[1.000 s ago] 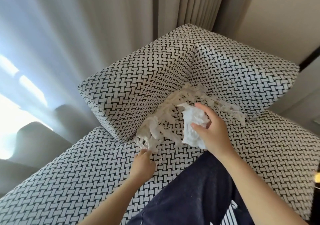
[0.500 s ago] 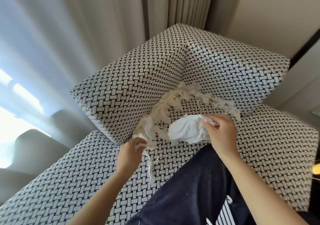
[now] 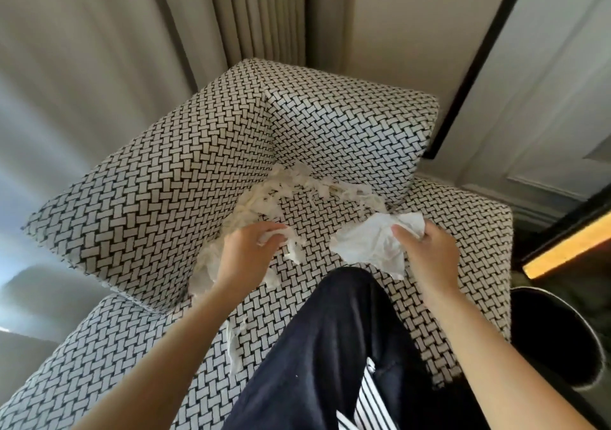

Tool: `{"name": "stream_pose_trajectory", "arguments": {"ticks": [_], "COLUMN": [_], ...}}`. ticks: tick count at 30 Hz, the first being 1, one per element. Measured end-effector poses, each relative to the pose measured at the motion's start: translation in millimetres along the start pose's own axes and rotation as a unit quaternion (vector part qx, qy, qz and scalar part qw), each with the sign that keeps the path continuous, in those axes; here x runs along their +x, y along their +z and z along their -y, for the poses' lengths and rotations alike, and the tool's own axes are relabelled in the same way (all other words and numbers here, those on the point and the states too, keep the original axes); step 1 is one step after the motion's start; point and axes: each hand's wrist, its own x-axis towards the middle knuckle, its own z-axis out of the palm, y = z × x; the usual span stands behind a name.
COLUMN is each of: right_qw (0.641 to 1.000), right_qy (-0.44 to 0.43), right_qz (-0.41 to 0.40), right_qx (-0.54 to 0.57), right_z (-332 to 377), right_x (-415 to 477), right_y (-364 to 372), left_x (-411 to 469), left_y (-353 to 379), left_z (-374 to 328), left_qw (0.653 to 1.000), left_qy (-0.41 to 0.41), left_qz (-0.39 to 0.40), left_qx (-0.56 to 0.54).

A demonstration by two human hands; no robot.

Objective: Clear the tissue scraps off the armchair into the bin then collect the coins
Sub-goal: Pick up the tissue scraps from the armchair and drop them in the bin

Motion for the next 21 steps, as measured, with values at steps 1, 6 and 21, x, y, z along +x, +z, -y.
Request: {"name": "stream_pose_trajectory", "arguments": {"ticks": [1, 6, 21], "right_qw": [1.000, 0.987, 0.878], "right_qy": [0.018, 0.115, 0.314], "right_qz": [-0.012, -0.076, -0.270], "right_qx": [0.016, 0.085, 0.239], "right_z": [-4, -32, -153], "right_x": [1, 7, 9], "right_y": [-12, -74, -232], "left_x": [4, 20, 23], "left_y": [9, 61, 267], "left_z": [-11, -69, -193], "left_qw": [1.000, 0.994, 0.937], "left_qy": [0.008, 0.024, -0.106], "left_qz": [0.009, 0.079, 0.296], "left_qx": [-0.021, -0.068, -0.150]}}
